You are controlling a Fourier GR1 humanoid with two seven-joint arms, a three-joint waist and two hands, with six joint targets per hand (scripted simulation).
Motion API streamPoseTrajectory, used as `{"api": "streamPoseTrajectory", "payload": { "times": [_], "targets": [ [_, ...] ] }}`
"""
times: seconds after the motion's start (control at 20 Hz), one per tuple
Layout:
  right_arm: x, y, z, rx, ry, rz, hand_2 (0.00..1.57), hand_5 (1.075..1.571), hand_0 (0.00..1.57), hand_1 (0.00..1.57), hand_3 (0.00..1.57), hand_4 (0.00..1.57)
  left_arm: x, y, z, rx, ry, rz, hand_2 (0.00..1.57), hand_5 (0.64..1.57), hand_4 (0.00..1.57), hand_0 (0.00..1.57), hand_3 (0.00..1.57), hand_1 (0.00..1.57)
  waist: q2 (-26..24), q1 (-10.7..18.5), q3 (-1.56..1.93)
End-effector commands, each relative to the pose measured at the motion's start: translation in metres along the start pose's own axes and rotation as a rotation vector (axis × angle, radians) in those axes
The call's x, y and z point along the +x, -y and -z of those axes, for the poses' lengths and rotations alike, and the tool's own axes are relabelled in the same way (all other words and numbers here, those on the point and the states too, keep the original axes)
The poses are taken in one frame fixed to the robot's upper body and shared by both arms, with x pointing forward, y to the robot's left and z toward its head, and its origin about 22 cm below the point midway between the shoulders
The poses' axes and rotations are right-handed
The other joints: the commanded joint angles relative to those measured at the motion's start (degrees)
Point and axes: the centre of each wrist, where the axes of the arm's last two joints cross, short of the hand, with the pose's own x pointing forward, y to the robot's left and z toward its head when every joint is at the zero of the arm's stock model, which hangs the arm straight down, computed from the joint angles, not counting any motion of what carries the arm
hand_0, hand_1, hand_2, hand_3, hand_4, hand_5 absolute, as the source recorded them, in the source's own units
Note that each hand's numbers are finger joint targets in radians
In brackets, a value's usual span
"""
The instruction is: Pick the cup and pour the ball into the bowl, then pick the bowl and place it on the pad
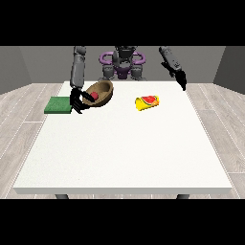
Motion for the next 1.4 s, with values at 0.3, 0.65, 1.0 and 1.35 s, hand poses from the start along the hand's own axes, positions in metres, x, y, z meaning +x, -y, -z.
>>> {"api": "streamPoseTrajectory", "payload": {
  "times": [0.3, 0.65, 1.0, 1.35],
  "targets": [
    [-0.007, 0.038, -0.003, -0.092, -0.369, -0.274, 1.57, 1.571, 1.57, 1.57, 1.57, 1.18, 0.000, 0.017, 0.009, -0.046, -0.013, -0.025, 0.00, 0.707, 0.00, 0.00, 0.00, 0.00, 0.4, 5.0, 3.82],
    [0.037, 0.060, 0.036, 0.042, -0.509, -0.433, 1.57, 1.569, 1.57, 1.57, 1.57, 1.27, -0.039, 0.013, -0.041, 0.001, -0.195, -0.053, 0.00, 0.716, 0.00, 0.00, 0.00, 0.00, -9.4, -0.5, 4.00],
    [0.113, 0.114, 0.076, 0.254, -0.425, -0.831, 1.57, 1.561, 1.57, 1.57, 1.57, 1.57, -0.061, 0.000, -0.082, 0.107, -0.384, -0.068, 0.00, 0.732, 0.00, 0.00, 0.00, 0.00, -19.0, -9.3, 4.21],
    [0.129, 0.110, 0.090, 0.200, -0.302, -0.786, 1.57, 1.534, 1.57, 1.57, 1.47, 1.57, -0.060, -0.043, -0.090, 0.228, -0.283, -0.012, 0.00, 0.718, 0.00, 0.00, 0.00, 0.00, -11.1, -12.8, 4.42]
  ]
}}
